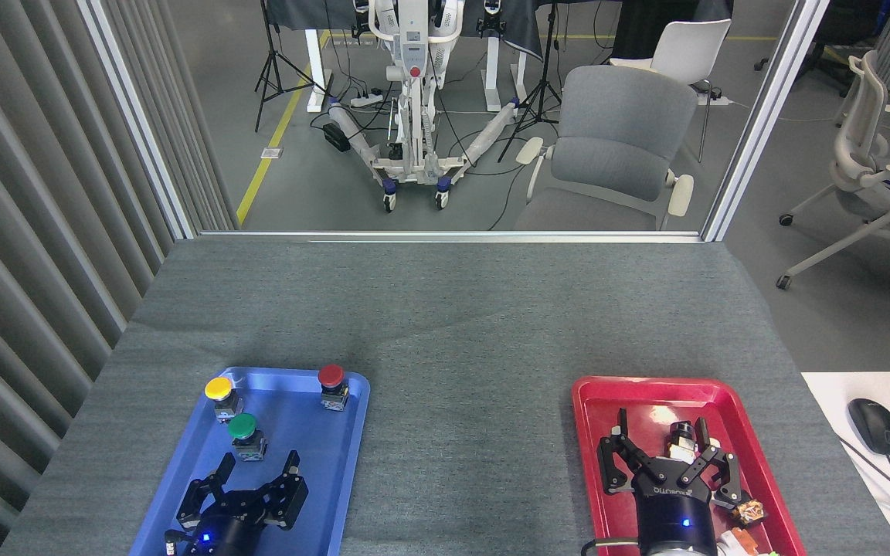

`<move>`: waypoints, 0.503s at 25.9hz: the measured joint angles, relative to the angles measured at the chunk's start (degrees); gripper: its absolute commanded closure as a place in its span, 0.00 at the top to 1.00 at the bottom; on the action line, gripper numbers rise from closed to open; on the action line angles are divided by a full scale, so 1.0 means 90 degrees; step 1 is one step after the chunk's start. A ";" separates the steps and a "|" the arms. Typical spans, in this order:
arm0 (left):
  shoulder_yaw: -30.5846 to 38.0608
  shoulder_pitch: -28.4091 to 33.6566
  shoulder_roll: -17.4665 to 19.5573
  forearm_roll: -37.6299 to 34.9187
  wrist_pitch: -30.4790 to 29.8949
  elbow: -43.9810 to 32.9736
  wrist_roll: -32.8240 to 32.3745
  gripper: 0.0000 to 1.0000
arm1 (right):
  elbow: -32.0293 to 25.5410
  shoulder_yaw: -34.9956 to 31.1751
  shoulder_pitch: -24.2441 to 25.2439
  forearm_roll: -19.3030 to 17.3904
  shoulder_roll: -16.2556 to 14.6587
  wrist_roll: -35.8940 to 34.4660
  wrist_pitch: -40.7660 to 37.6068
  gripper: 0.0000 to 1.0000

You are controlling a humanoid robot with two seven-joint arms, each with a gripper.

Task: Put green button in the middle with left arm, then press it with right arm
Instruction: 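Close the left gripper on the green button and lift it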

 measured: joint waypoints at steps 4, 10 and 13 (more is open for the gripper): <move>0.0001 -0.0316 0.0008 -0.0032 0.0149 0.0371 -0.0112 0.99 | 0.0000 0.0001 -0.0007 -0.0013 -0.0002 -0.0002 0.0008 1.00; -0.0003 -0.0710 0.0013 -0.0089 0.0295 0.0893 -0.0149 0.99 | 0.0007 0.0002 -0.0071 -0.0034 0.0005 -0.0028 0.0029 1.00; 0.0001 -0.0890 0.0022 -0.0061 0.0328 0.1191 -0.0151 0.99 | 0.0012 0.0004 -0.0081 -0.0037 -0.0006 -0.0007 0.0029 1.00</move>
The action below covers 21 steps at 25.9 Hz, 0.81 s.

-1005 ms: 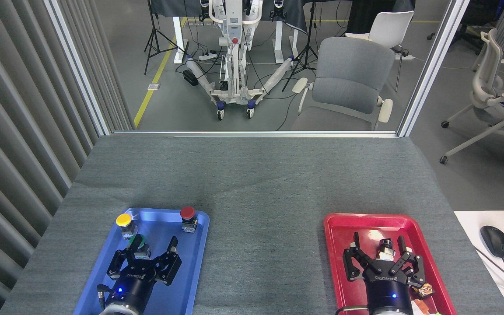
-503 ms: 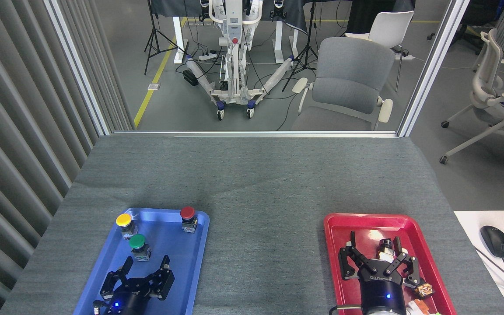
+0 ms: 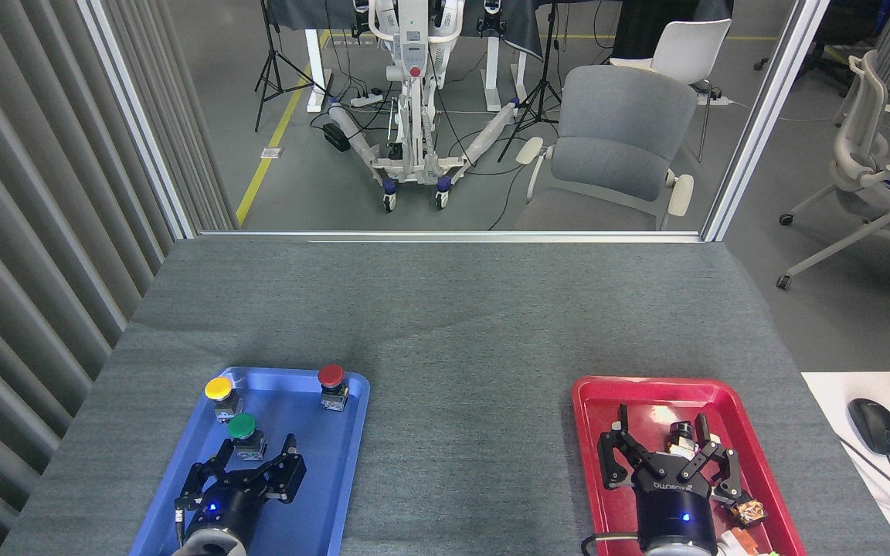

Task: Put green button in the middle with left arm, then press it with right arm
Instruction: 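Close the left gripper on the green button and lift it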

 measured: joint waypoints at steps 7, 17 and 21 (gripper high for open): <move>0.0033 -0.0254 0.0197 0.0057 0.0032 0.0310 0.0033 0.99 | 0.0001 0.0014 0.0003 0.0005 -0.0020 0.0009 -0.0008 1.00; 0.0279 -0.0384 0.0363 0.0092 0.0040 0.0636 0.0008 0.99 | 0.0002 0.0085 -0.0019 0.0037 -0.0003 0.0059 0.0125 1.00; 0.0284 -0.0596 0.0359 0.0088 0.0023 0.0990 0.0008 0.99 | -0.0004 0.0197 -0.0007 0.0048 -0.0003 0.0077 0.0205 1.00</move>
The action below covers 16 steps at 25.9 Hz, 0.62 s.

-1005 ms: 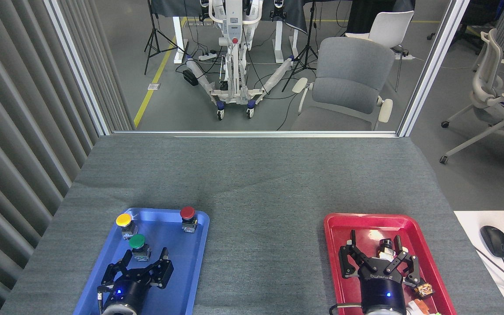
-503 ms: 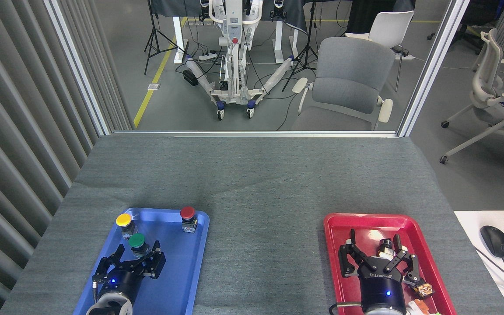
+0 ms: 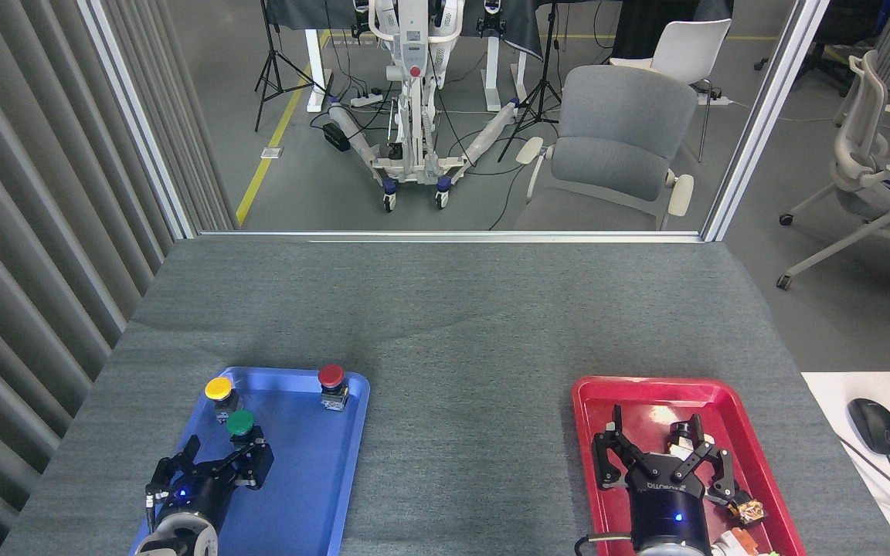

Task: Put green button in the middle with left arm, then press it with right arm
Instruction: 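Close the left gripper on the green button and lift it, then carry the green button off the tray toward the table middle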

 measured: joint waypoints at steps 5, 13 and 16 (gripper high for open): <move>-0.0002 -0.0102 -0.0030 0.0010 -0.0029 0.0155 0.0038 0.99 | 0.0001 0.0032 -0.0061 -0.0019 -0.0005 -0.0003 0.0134 1.00; -0.0056 -0.0257 -0.0095 0.0023 -0.0110 0.0323 0.0083 0.71 | 0.0002 0.0068 -0.0048 -0.0009 -0.0012 -0.0037 0.0421 1.00; -0.0116 -0.0287 -0.0109 0.0024 -0.0110 0.0392 0.0084 0.58 | 0.0002 0.0072 -0.0069 -0.0033 -0.0008 -0.0044 0.0424 1.00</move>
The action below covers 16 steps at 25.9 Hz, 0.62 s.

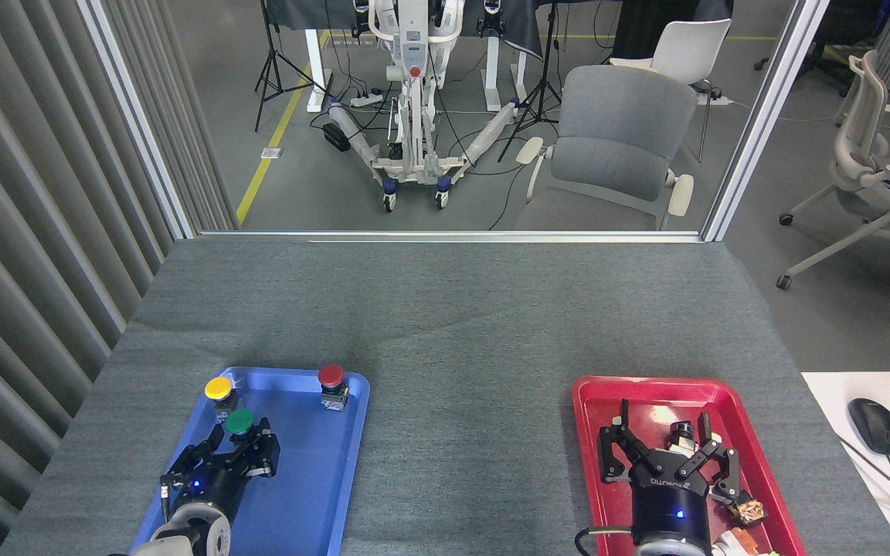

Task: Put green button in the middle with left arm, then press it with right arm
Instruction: 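Carry the green button off the tray toward the table middle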

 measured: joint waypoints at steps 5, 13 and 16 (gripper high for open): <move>-0.0080 -0.0010 -0.0003 0.0003 0.0000 0.0040 -0.0010 0.37 | 0.0000 0.0028 -0.0008 -0.0008 0.0000 -0.0003 -0.0055 1.00; -0.0130 -0.0011 -0.0005 0.0005 -0.0157 0.0041 -0.0052 0.12 | 0.0000 0.0054 -0.0009 -0.0011 -0.0012 -0.0013 -0.0138 1.00; -0.0148 0.0031 0.0034 -0.0002 -0.0466 -0.0018 -0.0091 0.03 | 0.0000 0.0060 0.0001 -0.0008 -0.0017 -0.0016 -0.0138 1.00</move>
